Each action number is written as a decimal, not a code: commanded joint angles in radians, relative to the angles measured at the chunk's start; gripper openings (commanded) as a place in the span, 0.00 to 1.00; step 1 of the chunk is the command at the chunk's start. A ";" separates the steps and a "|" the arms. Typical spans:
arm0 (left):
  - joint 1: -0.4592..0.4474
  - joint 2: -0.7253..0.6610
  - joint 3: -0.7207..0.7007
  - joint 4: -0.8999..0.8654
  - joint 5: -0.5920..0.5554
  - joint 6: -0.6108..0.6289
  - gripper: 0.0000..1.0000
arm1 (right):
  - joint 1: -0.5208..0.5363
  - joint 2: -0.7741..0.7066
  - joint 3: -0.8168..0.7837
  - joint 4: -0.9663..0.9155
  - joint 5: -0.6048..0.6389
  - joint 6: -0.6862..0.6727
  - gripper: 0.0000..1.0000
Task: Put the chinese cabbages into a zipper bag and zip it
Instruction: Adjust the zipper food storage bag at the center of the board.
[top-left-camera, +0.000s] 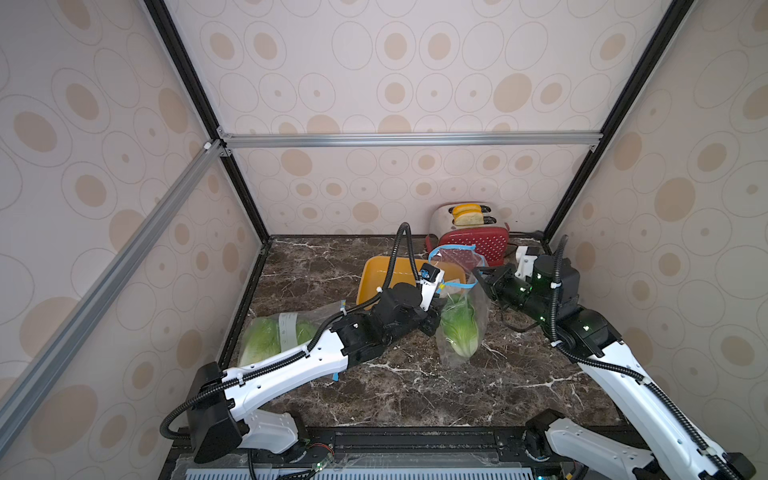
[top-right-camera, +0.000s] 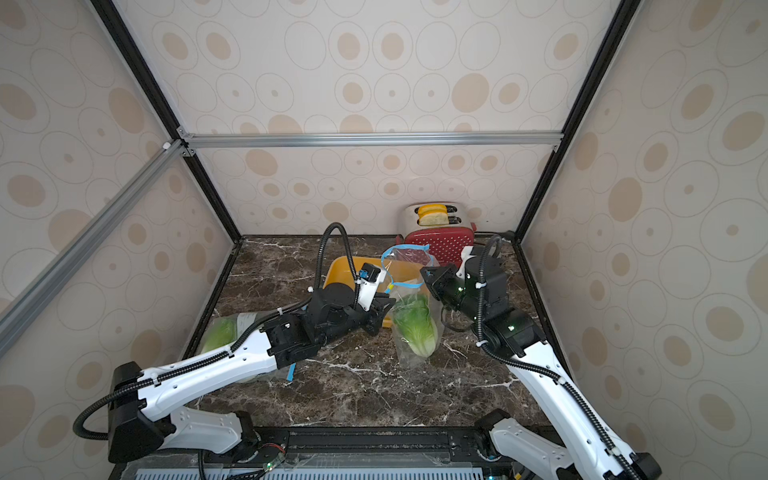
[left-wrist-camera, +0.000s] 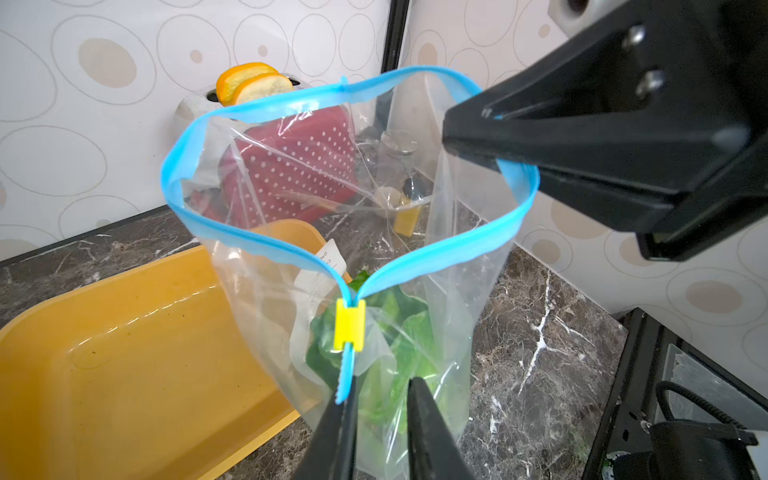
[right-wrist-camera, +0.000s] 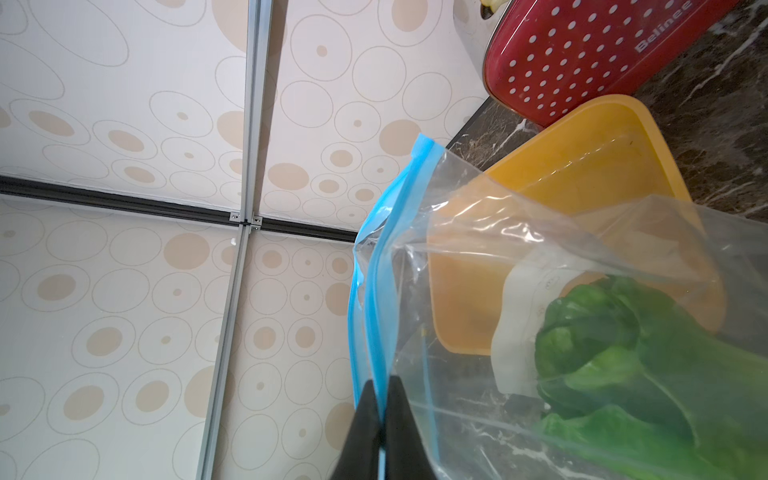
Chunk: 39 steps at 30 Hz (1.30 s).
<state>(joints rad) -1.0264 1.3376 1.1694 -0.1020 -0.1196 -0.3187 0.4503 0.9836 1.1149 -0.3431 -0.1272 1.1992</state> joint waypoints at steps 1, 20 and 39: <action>0.009 -0.008 0.065 -0.042 -0.024 0.034 0.25 | 0.007 0.000 -0.003 0.034 -0.002 0.004 0.07; 0.037 0.021 0.107 -0.069 0.148 0.048 0.28 | 0.007 0.010 -0.010 0.063 0.001 0.007 0.07; 0.136 -0.003 0.292 -0.477 0.200 0.192 0.00 | -0.006 0.116 0.187 -0.180 -0.021 -0.318 0.41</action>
<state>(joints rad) -0.8982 1.3380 1.3392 -0.3836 0.0486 -0.2481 0.4484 1.0588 1.1889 -0.4061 -0.1398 1.0351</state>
